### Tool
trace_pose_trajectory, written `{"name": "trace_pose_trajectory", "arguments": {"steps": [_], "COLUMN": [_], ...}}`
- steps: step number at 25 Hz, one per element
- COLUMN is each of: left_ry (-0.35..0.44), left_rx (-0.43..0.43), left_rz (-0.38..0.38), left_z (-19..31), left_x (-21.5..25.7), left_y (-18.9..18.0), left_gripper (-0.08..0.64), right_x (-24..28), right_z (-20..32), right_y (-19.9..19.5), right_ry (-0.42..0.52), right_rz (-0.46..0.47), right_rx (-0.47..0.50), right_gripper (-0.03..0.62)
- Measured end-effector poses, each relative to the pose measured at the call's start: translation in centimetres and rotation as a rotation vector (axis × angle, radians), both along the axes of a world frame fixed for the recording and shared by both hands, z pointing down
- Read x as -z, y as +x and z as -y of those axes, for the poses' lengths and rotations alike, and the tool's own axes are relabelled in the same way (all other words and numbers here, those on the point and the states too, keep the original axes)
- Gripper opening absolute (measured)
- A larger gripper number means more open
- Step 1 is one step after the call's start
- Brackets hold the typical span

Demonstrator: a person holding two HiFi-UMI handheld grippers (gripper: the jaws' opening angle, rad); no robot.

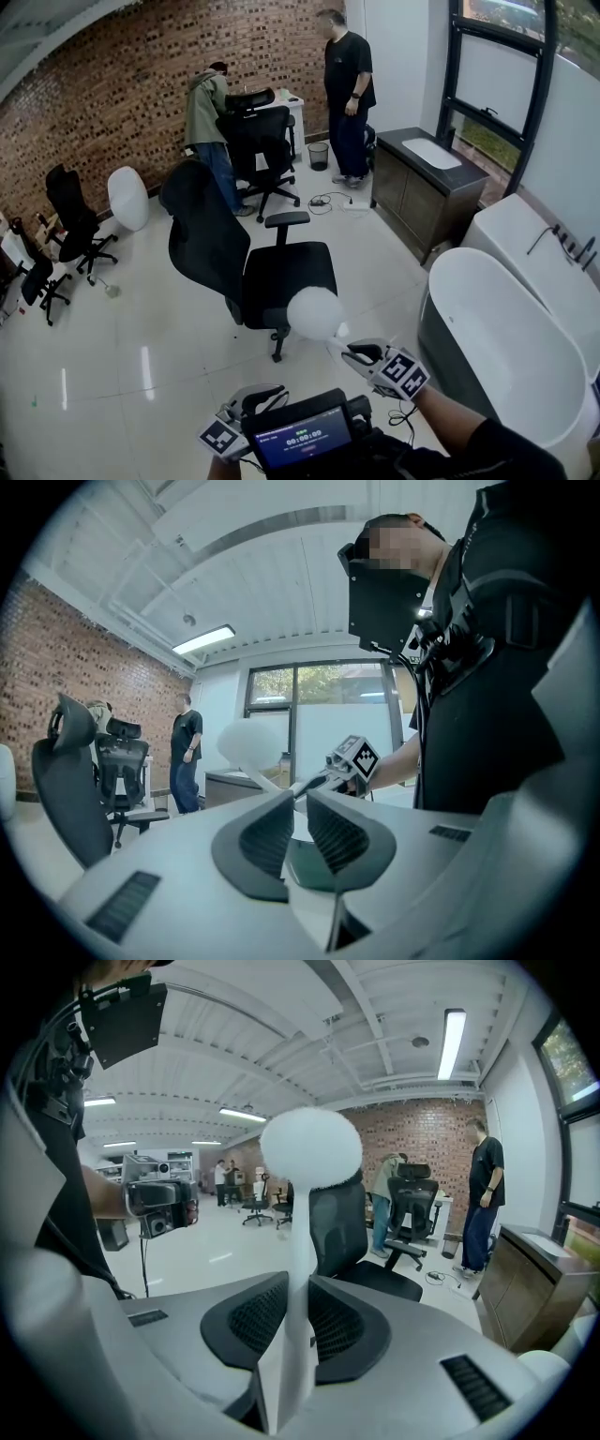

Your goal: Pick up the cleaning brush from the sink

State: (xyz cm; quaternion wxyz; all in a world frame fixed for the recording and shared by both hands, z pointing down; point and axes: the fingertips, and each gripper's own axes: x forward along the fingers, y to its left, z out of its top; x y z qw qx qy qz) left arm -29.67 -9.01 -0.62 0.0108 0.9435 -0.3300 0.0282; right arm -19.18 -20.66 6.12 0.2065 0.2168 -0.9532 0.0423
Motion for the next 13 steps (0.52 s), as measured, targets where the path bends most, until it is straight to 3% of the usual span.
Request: {"name": "trace_pose_trajectory", "arguments": {"steps": [13], "left_ry": [0.006], "left_rx": [-0.025], "left_rz": [-0.006], "left_z": [0.71], "left_x": [-0.05], "left_y": [0.77], "left_gripper": [0.052], "right_x": [-0.25], "right_z": [0.82], "right_y": [0.79], "right_ry": [0.006], "right_rz": [-0.019], "right_rx": [-0.017], "right_gripper": [0.057]}}
